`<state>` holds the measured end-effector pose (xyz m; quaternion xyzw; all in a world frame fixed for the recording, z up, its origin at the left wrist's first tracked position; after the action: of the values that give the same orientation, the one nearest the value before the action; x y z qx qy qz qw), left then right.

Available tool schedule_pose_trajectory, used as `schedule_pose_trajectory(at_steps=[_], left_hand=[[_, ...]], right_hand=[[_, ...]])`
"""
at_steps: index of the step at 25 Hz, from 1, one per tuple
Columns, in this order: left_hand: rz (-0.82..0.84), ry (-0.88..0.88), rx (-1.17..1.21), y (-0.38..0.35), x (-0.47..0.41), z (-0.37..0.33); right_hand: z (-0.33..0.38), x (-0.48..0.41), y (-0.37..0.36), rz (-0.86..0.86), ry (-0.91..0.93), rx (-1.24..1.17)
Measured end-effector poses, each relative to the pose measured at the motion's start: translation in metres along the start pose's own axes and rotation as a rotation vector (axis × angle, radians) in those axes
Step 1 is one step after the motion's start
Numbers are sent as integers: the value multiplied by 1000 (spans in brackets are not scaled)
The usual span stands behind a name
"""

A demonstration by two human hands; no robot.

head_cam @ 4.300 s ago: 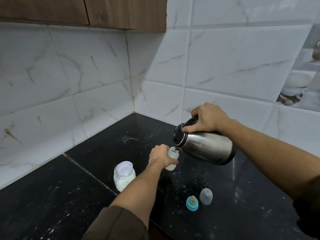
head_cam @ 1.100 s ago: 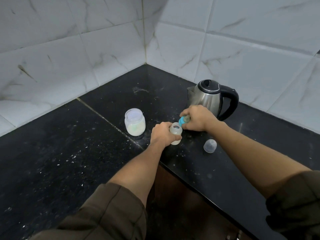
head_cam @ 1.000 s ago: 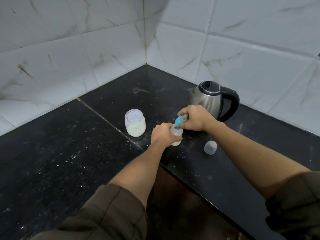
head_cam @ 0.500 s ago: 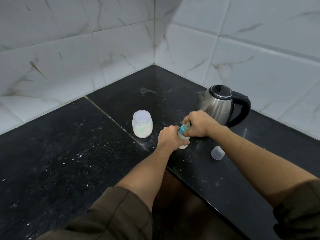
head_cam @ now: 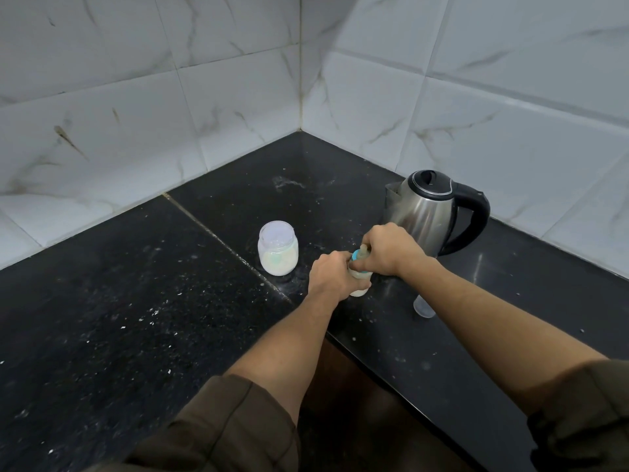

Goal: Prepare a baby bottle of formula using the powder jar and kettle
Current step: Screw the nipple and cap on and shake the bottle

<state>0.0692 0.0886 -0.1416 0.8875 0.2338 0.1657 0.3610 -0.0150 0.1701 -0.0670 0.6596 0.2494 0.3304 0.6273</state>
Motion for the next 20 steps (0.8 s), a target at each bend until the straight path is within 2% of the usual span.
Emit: schedule_pose_trajectory(at_steps=[5,13,20], left_hand=[[-28,-8,6,-1,-1,1],[-29,0,11,1,0,0],[-11,2,-9,2,0,-2]], right_hand=[[-4,7,0,-78,-85,-4],[-4,6,6,-24,1,-23],[1,4,2,-68,-55,128]])
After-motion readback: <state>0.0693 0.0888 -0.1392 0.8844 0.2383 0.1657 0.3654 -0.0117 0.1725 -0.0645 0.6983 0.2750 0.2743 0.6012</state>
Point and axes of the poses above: each hand's wrist, its own x-axis away from the middle knuckle, its own y-axis out of the back of the hand, z = x × y, the point moved 7 cm from there along -x, towards the middle knuckle, and after that the axes turned 6 degrees about x, right-handed, at the moved point
